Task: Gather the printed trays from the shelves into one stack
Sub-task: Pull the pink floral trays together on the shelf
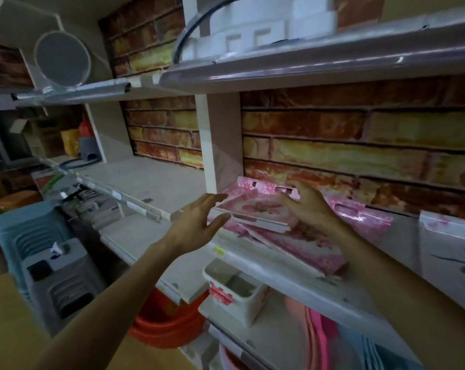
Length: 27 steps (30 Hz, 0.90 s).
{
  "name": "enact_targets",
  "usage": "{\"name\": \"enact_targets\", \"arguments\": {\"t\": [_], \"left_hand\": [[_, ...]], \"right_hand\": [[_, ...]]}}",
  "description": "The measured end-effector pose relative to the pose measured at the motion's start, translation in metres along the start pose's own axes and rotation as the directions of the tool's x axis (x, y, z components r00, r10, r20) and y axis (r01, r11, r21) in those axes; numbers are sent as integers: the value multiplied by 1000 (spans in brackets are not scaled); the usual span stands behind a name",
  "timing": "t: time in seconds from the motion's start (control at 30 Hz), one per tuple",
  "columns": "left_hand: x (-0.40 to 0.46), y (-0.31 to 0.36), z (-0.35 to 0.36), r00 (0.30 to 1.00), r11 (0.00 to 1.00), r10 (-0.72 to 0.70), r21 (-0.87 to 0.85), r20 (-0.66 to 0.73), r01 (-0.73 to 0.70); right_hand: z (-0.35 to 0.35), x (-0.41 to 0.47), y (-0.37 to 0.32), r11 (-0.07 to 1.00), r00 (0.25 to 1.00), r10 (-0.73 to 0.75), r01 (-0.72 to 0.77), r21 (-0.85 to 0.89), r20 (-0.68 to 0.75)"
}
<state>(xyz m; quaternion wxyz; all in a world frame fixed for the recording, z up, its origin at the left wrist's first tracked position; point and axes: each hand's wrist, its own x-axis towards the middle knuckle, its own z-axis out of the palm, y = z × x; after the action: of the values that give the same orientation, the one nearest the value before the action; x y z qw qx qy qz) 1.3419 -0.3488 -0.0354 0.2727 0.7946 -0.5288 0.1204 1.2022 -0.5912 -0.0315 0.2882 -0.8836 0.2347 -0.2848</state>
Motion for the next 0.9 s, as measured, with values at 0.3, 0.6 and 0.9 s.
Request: {"name": "enact_targets", "arguments": {"t": [0.3,0.6,0.9], "left_hand": [[50,-38,56,940,941,336,26,50,-338],[85,-68,84,803,800,596,75,9,-595],[123,-70,72,704,705,707,-21,-63,-709]], "right_hand": [[22,48,29,978,976,206,-207,-7,-77],[35,68,52,877,883,454,-467,-116,-120],[29,75,35,682,680,732,-728,73,-52]]}}
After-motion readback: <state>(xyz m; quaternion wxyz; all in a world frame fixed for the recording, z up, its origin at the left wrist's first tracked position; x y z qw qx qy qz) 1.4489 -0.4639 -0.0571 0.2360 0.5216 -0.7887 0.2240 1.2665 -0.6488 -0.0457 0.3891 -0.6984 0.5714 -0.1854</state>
